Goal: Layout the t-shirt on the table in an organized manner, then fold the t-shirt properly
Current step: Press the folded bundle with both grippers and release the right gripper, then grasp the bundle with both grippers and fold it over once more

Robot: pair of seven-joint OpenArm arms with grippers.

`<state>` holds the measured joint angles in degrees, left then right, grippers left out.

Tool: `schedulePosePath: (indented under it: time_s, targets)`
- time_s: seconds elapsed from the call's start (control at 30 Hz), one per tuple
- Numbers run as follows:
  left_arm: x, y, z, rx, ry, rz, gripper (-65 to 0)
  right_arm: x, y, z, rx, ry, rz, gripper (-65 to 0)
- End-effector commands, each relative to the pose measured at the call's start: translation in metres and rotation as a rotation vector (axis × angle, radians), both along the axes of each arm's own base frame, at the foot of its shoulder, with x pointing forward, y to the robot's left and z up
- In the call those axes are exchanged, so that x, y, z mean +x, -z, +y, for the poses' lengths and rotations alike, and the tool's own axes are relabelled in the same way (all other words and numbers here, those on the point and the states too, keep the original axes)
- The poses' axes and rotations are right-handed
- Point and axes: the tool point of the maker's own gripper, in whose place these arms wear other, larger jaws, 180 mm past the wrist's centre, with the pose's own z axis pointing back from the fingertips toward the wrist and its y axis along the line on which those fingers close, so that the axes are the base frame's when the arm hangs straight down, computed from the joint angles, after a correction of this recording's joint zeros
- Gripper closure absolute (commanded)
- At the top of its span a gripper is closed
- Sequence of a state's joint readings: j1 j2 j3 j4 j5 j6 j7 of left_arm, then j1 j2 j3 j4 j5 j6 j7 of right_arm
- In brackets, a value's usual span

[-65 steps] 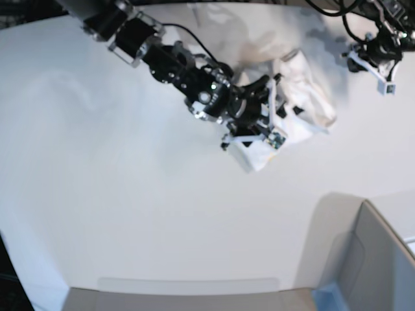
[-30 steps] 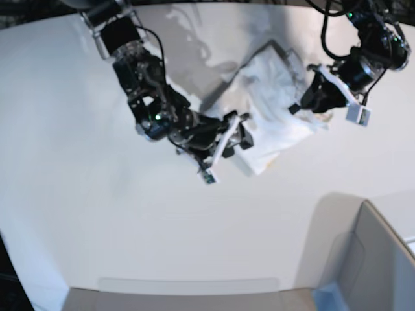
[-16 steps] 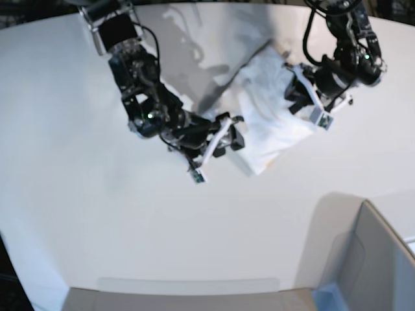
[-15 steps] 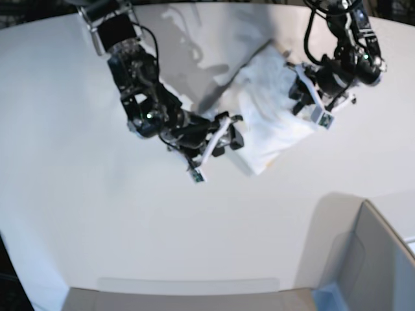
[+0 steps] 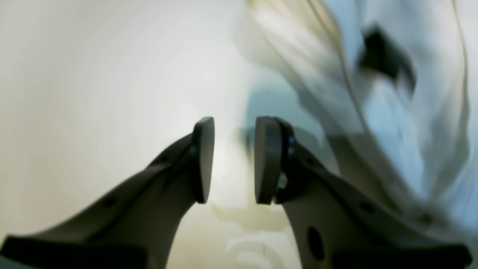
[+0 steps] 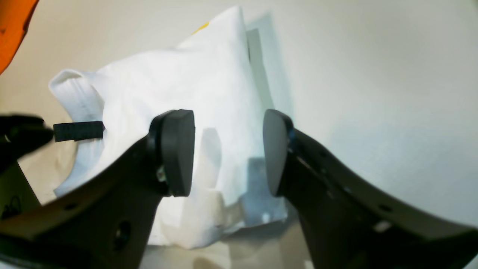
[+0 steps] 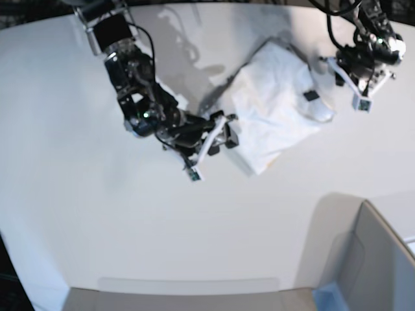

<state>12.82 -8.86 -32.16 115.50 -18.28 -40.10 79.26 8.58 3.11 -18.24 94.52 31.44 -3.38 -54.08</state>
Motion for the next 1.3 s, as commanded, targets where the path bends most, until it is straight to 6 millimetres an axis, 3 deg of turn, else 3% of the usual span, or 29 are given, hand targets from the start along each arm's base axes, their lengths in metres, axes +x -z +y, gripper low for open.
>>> schedulePosePath:
  time_s: [0.0, 0.2, 0.4, 0.57, 0.77, 0.87, 1.0, 1.03, 1.1, 1.17, 1.27]
  targets:
    - [0.019, -0.017, -0.001, 0.001, 0.013, -0.080, -19.3, 0.009, -0.019, 0.005, 0.032, -0.001, -0.054, -29.8]
    - [0.044, -0.021, -0.035, -0.053, 0.089, -0.130, -19.3, 0.009, -0.018, 0.004, 0.030, -0.002, -0.053, -29.8]
    - [0.057, -0.023, -0.090, -0.198, 0.224, -0.173, -19.3, 0.009, -0.017, 0.003, 0.026, -0.002, -0.054, -29.8]
    - [0.051, 0.010, -0.078, -0.186, 0.181, -0.088, -19.3, 0.009, -0.017, 0.003, 0.025, -0.002, -0.053, -29.8]
    - [0.035, 0.047, -0.037, -0.118, 0.070, 0.001, -19.3, 0.008, -0.016, 0.003, 0.023, -0.002, -0.051, -29.8]
    - [0.040, 0.036, -0.034, -0.100, 0.080, -0.032, -19.3, 0.011, -0.021, 0.005, 0.026, -0.009, -0.065, -29.8]
    - [0.060, -0.026, -0.040, -0.010, 0.123, -0.210, -19.3, 0.001, -0.048, 0.034, 0.025, -0.150, -0.170, -29.8]
    - [0.061, -0.032, -0.045, -0.012, 0.127, -0.233, -19.3, -0.001, -0.053, 0.042, 0.018, -0.184, -0.190, -29.8]
    - [0.062, -0.031, -0.049, -0.031, 0.124, -0.236, -19.3, -0.006, -0.060, 0.056, 0.003, -0.245, -0.223, -29.5]
    - [0.062, -0.030, -0.051, -0.038, 0.124, -0.235, -18.8, -0.010, -0.063, 0.066, -0.013, -0.291, -0.243, -25.2]
    - [0.059, -0.027, -0.054, -0.045, 0.131, -0.225, -11.6, -0.005, -0.064, 0.073, -0.027, -0.307, -0.252, -10.1]
